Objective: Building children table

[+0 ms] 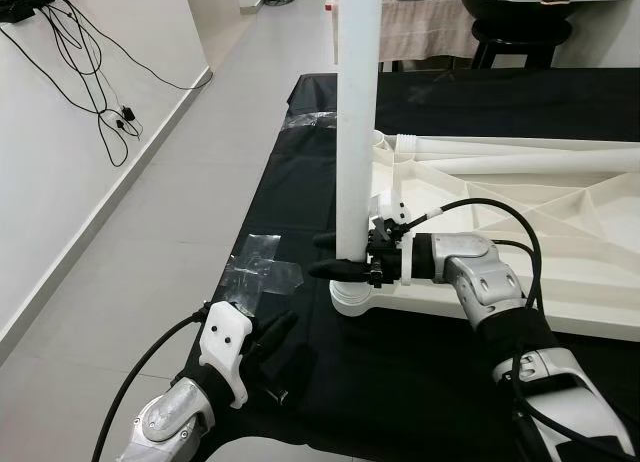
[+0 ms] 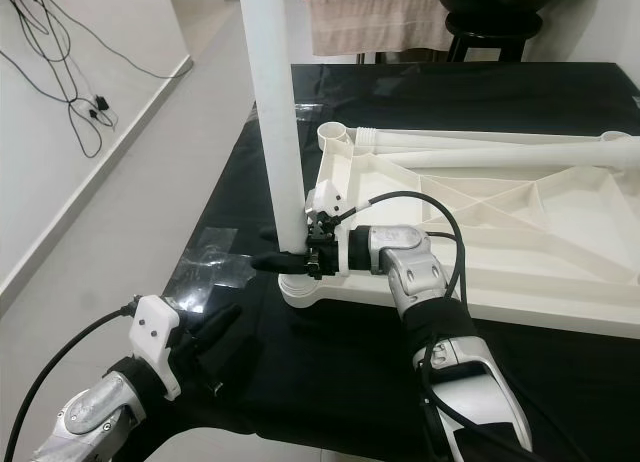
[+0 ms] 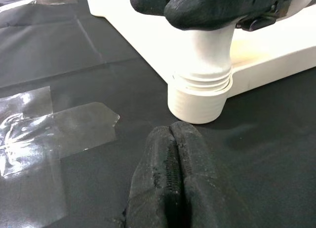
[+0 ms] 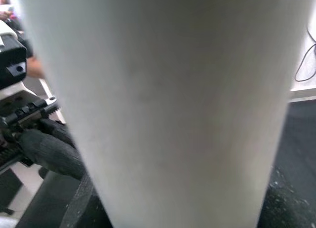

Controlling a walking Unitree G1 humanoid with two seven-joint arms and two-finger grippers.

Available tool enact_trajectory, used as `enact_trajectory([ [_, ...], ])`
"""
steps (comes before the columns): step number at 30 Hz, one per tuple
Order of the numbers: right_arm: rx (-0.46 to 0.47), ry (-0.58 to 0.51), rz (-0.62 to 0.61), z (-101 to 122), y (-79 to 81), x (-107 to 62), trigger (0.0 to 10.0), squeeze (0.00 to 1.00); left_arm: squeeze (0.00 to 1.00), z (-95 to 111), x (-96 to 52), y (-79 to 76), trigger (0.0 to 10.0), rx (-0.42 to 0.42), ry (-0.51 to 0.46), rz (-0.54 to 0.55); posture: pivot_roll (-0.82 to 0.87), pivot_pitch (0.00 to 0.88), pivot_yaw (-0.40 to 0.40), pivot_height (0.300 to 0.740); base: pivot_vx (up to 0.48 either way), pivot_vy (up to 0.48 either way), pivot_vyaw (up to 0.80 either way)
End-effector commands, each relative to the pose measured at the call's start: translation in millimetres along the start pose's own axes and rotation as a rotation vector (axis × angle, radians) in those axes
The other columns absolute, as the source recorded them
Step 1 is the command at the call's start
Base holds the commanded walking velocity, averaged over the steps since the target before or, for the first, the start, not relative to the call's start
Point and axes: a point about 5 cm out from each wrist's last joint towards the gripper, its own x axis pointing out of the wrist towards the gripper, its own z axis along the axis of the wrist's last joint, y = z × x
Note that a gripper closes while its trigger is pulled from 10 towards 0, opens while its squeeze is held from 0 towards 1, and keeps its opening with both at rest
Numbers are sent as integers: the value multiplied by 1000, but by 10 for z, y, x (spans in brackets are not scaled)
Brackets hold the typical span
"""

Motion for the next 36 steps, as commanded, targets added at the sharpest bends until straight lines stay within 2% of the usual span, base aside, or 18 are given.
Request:
enact_trajectory([
  [1,17,14,-55,-93,27,-1,0,0,0,-19,-25,-18,10000,4,13,7,-6,149,55,740,0,0,0],
  [4,10,15,-98,-109,24,-23,0,0,0,-19,-25,-19,10000,3,12,7,-6,149,55,740,0,0,0],
  [5,36,9,-217,-178,78,0,0,0,0,-18,-31,-17,10000,3,12,7,-11,154,42,740,0,0,0],
  [6,79,18,-472,-282,132,71,0,0,0,-13,-42,-2,10000,4,12,8,-17,159,52,740,0,0,0],
  [8,79,18,-472,-282,132,71,0,0,0,-13,-42,-2,10000,4,12,8,-17,159,52,740,0,0,0],
  [9,67,73,-621,-414,378,194,0,0,0,-8,-49,14,10000,7,13,7,-17,167,62,740,0,0,0],
  [10,67,73,-621,-414,378,194,0,0,0,-8,-49,14,10000,7,13,7,-17,167,62,740,0,0,0],
  [11,17,89,-736,-392,578,310,0,0,0,-8,-50,39,10000,11,16,5,-34,158,73,740,0,0,0],
  [17,37,85,-701,-405,554,351,196,0,0,-12,-30,48,10000,14,17,3,-23,155,61,740,0,0,0],
  [18,36,84,-691,-398,548,361,9882,0,0,-11,-28,52,10000,15,16,7,-23,154,59,740,0,0,0],
  [21,61,32,-637,-328,524,381,10000,0,0,-9,-26,56,10000,16,11,18,-21,152,58,740,0,0,0],
  [22,82,-9,-578,-271,502,390,10000,1000,0,-9,-25,56,10000,16,10,20,-21,152,58,740,0,0,0],
  [25,102,-51,-514,-165,488,394,10000,1000,0,-9,-23,52,10000,16,9,20,-20,149,56,740,0,0,0],
  [30,48,-46,-526,3,198,296,10000,1000,0,-12,-16,35,10000,13,10,13,-13,147,51,740,0,0,0],
  [31,48,-46,-526,3,198,296,10000,1000,0,-12,-16,35,10000,13,10,13,-13,147,51,740,0,0,0],
  [33,37,-62,-435,76,94,294,10000,1000,0,-13,-9,31,10000,12,10,12,-5,143,51,740,0,0,0],
  [34,37,-62,-435,76,94,294,10000,1000,0,-13,-9,31,10000,12,10,12,-5,143,51,740,0,0,0],
  [36,38,-71,-204,120,90,312,10000,0,0,-14,-4,25,10000,13,9,14,0,140,50,740,0,0,0],
])
